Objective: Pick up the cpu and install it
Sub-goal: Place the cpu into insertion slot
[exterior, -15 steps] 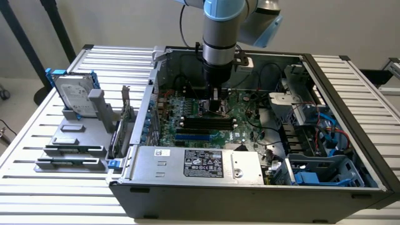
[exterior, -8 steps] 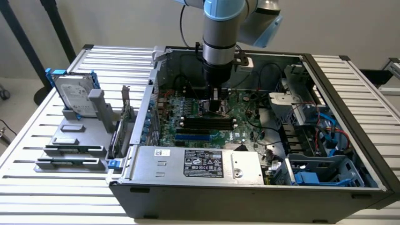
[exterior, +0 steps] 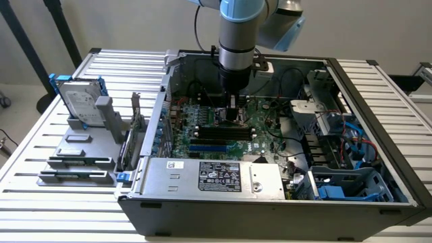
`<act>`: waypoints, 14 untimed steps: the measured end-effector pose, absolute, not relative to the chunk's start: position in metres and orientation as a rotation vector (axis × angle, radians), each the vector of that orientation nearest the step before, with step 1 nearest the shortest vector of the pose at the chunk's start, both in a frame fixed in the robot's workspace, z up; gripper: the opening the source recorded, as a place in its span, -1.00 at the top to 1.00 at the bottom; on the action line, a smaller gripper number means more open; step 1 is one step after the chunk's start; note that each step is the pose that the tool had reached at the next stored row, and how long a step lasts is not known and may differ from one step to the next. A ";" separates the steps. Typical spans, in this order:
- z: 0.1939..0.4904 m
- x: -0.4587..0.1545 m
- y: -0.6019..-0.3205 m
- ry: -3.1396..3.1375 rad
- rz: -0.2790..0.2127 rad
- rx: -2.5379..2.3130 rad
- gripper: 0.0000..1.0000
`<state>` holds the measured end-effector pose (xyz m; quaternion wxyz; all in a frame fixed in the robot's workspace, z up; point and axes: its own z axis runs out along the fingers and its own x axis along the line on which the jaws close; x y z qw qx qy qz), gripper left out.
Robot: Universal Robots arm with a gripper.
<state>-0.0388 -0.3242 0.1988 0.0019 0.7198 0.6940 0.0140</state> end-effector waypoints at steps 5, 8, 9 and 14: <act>0.199 -0.039 -0.324 2.177 0.042 2.258 -0.25; 0.199 -0.039 -0.324 2.177 0.042 2.258 -0.25; 0.199 -0.039 -0.324 2.177 0.042 2.258 -0.25; 0.199 -0.039 -0.321 2.176 0.043 2.259 -0.25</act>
